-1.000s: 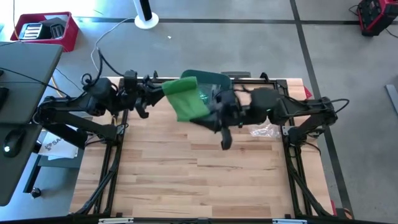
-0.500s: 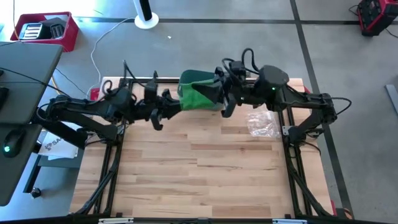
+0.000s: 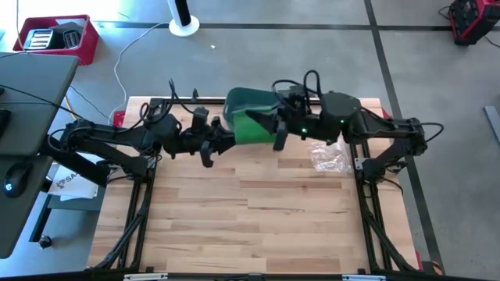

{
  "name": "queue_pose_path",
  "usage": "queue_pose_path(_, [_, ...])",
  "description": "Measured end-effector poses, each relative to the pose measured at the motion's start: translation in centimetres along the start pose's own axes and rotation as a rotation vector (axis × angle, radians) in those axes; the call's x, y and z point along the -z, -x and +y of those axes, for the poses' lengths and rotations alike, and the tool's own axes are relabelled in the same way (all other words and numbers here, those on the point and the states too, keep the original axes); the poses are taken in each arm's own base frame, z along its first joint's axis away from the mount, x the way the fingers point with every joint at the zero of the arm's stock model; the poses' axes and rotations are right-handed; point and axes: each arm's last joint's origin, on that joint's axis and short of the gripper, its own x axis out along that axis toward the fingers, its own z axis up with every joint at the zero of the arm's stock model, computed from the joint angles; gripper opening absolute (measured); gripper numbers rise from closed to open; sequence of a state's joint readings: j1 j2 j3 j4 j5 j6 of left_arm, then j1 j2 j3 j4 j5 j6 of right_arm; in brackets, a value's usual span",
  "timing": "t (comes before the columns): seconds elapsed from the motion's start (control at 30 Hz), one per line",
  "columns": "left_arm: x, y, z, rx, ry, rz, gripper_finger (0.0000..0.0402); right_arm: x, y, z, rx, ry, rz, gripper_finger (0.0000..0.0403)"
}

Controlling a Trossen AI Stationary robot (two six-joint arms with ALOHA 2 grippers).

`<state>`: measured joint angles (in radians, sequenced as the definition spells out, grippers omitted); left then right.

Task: Roll bandage
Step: Roll the green bandage

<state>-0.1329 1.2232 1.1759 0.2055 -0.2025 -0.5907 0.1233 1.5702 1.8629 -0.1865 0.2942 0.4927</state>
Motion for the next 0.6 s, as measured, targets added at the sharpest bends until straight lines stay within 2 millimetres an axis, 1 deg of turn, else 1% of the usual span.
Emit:
queue_pose_path(0.13, [0.1, 0.0, -0.3, 0.097, 0.01, 0.06, 0.0008, 0.3, 0.6, -0.5, 0.118, 0.027, 0.027, 0.0])
queue_pose_path(0.3, [0.3, 0.1, -0.6, 0.186, 0.089, 0.131, 0.0008, 0.8, 0.5, -0.8, 0.144, 0.044, 0.08, 0.0001])
queue_pose_path(0.37, [0.4, 0.1, -0.6, 0.209, 0.127, 0.157, 0.0008, 1.4, 0.5, -1.1, 0.151, 0.054, 0.14, 0.001])
queue_pose_path(0.47, [0.5, 0.1, -0.7, 0.23, 0.164, 0.187, 0.0008, 2.2, 0.7, -1.5, 0.194, 0.022, 0.223, 0.0041])
queue_pose_path(0.53, [0.5, 0.1, -0.7, 0.231, 0.184, 0.192, 0.0008, 2.6, 0.8, -1.7, 0.197, 0.016, 0.268, 0.0073])
queue_pose_path(0.6, [0.6, 0.1, -0.7, 0.227, 0.212, 0.201, 0.0008, 2.8, 0.9, -1.7, 0.163, 0.018, 0.318, 0.0109])
